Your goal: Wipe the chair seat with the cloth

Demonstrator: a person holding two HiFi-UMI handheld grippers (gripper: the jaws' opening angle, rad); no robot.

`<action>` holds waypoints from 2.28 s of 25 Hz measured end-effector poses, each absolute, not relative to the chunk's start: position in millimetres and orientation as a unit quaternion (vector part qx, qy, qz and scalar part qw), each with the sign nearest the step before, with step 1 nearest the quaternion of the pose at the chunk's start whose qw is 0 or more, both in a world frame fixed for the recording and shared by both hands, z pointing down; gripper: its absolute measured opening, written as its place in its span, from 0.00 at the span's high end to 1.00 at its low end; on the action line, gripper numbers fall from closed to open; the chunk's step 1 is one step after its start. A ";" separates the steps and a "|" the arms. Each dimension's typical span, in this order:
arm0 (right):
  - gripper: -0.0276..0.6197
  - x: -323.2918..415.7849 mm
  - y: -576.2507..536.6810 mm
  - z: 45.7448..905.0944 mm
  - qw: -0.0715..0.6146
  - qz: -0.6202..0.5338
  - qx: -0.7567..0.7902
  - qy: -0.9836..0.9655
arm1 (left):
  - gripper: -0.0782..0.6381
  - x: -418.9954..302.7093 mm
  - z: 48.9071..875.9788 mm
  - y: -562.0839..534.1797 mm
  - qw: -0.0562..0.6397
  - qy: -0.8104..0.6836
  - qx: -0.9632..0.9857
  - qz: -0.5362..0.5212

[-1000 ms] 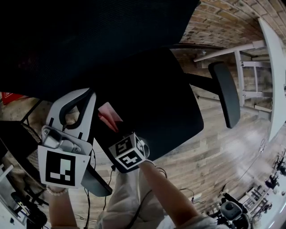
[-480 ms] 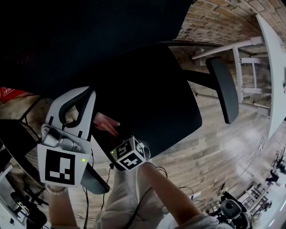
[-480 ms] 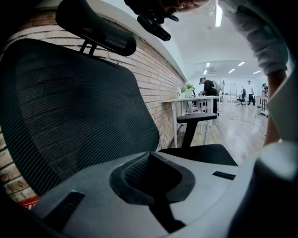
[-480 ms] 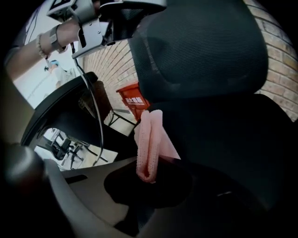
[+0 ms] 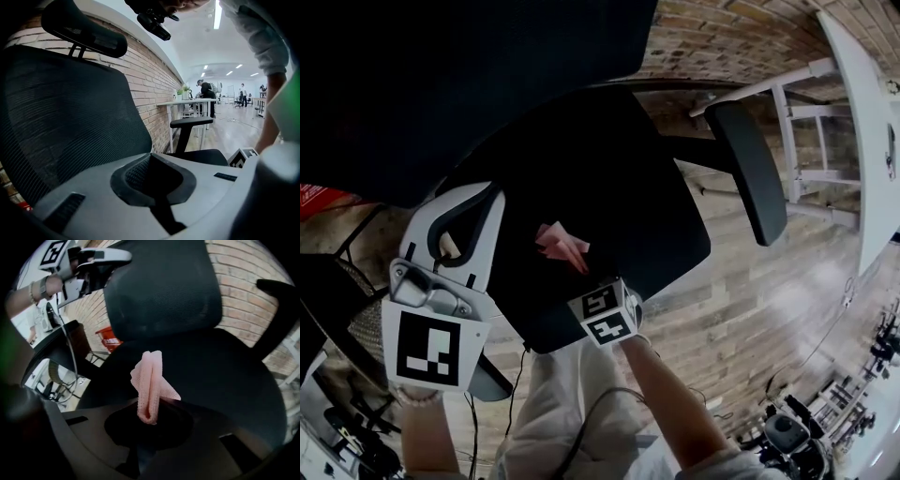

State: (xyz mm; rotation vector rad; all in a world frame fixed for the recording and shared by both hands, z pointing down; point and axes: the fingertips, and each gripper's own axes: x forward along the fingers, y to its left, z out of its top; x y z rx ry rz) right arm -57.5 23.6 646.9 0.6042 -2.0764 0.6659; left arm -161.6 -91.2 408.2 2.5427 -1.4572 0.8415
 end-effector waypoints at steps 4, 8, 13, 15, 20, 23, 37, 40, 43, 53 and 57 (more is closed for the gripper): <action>0.87 -8.1 9.2 647.3 0.429 0.264 0.290 -0.813 | 0.87 -139.8 409.4 -89.7 0.042 -0.464 0.840 0.277; 0.87 47.8 -3.3 646.9 0.434 0.265 0.338 -0.792 | 0.87 -116.5 410.5 -89.1 0.039 -0.453 0.846 0.278; 0.87 119.9 -24.9 644.0 0.435 0.269 0.411 -0.754 | 0.87 -97.0 411.4 -89.8 0.031 -0.439 0.852 0.282; 0.87 146.5 -32.8 641.9 0.434 0.270 0.439 -0.739 | 0.87 -91.2 410.5 -89.2 0.030 -0.439 0.853 0.282; 0.87 200.0 -51.2 633.9 0.438 0.263 0.483 -0.712 | 0.87 -76.0 407.6 -92.0 0.023 -0.433 0.856 0.280; 0.87 216.2 -56.4 625.7 0.440 0.256 0.496 -0.704 | 0.87 -75.8 402.8 -91.9 0.020 -0.434 0.856 0.279; 0.87 151.8 -5.4 641.7 0.434 0.310 0.410 -0.740 | 0.87 -101.5 400.7 -77.2 0.025 -0.457 0.842 0.284; 0.87 114.9 14.4 642.7 0.425 0.321 0.377 -0.758 | 0.87 -113.1 400.3 -69.5 0.032 -0.467 0.837 0.282; 0.87 74.9 41.2 643.8 0.423 0.326 0.334 -0.777 | 0.87 -122.0 397.6 -64.0 0.039 -0.481 0.832 0.273; 0.87 -40.6 145.2 640.6 0.429 0.306 0.147 -0.837 | 0.87 -138.0 398.7 -54.6 0.044 -0.505 0.821 0.264; 0.87 -63.7 181.9 635.7 0.424 0.306 0.090 -0.847 | 0.87 -142.0 398.6 -49.4 0.043 -0.508 0.820 0.262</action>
